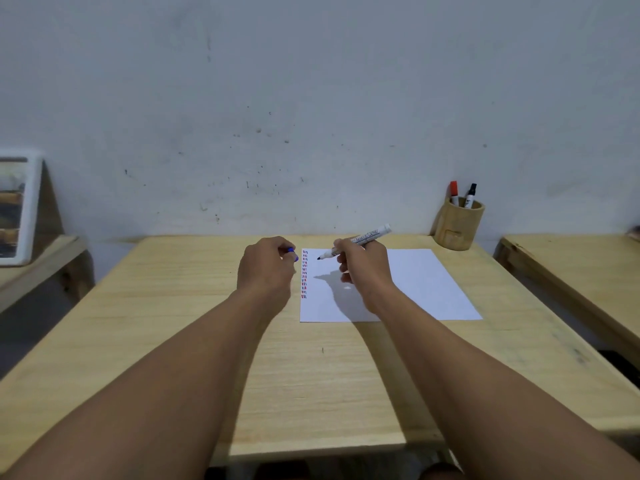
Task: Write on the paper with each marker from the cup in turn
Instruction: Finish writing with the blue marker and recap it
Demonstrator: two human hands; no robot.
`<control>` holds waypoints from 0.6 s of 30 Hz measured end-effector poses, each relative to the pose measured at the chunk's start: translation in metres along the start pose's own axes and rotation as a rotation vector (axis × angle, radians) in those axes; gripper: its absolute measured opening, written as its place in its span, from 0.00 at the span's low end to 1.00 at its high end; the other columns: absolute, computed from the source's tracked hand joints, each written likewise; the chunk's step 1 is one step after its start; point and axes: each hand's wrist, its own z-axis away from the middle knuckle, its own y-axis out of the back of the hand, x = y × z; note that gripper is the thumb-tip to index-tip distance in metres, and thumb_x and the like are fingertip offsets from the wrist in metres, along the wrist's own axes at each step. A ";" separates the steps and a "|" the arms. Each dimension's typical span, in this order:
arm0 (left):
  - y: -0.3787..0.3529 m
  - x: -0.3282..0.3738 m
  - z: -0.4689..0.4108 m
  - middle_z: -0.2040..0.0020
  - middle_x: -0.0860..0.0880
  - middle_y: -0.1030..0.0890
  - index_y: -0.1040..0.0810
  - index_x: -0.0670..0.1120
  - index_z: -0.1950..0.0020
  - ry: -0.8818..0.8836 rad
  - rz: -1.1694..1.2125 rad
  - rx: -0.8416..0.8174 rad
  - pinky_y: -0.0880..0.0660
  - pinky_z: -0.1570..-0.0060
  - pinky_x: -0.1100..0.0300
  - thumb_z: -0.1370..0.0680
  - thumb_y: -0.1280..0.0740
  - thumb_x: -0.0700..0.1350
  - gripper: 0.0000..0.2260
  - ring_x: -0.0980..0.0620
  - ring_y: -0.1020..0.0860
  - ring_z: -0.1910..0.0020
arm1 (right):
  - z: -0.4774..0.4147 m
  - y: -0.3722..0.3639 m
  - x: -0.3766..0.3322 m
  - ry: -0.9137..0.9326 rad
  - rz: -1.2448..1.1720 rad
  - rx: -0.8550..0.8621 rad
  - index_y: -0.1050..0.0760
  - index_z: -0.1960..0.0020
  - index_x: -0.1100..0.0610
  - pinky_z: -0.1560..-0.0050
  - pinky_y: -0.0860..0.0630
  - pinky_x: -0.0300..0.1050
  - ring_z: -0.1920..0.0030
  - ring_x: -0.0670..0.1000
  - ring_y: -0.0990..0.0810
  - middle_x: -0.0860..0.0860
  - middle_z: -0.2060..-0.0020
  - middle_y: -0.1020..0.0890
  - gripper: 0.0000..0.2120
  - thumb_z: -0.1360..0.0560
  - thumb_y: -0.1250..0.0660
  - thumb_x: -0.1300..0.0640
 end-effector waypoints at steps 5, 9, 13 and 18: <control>0.011 0.035 0.000 0.63 0.54 0.19 0.17 0.51 0.47 0.077 0.305 0.034 0.33 0.70 0.62 0.23 0.33 0.43 0.08 0.52 0.27 0.72 | 0.008 0.008 -0.025 0.009 -0.163 -0.001 0.21 0.58 0.63 0.73 0.27 0.40 0.72 0.49 0.27 0.53 0.70 0.22 0.09 0.23 0.35 0.59; 0.013 0.059 0.003 0.59 0.50 0.17 0.15 0.51 0.49 0.089 0.435 -0.014 0.33 0.66 0.60 0.24 0.29 0.45 0.06 0.52 0.28 0.68 | 0.011 0.016 -0.042 0.029 -0.239 0.031 0.21 0.56 0.62 0.73 0.27 0.39 0.72 0.48 0.28 0.51 0.70 0.23 0.06 0.24 0.33 0.59; 0.014 0.081 0.006 0.50 0.47 0.14 0.15 0.53 0.51 0.109 0.528 -0.054 0.27 0.60 0.58 0.25 0.29 0.46 0.05 0.49 0.24 0.59 | 0.014 0.024 -0.056 0.061 -0.256 0.046 0.21 0.55 0.62 0.71 0.26 0.40 0.73 0.47 0.28 0.51 0.69 0.23 0.05 0.24 0.32 0.60; 0.012 0.099 0.008 0.51 0.49 0.14 0.16 0.54 0.56 0.138 0.574 -0.051 0.23 0.45 0.51 0.25 0.29 0.46 0.03 0.49 0.22 0.54 | 0.018 0.036 -0.065 0.094 -0.306 0.070 0.20 0.55 0.62 0.71 0.26 0.40 0.71 0.48 0.26 0.53 0.68 0.22 0.05 0.24 0.32 0.61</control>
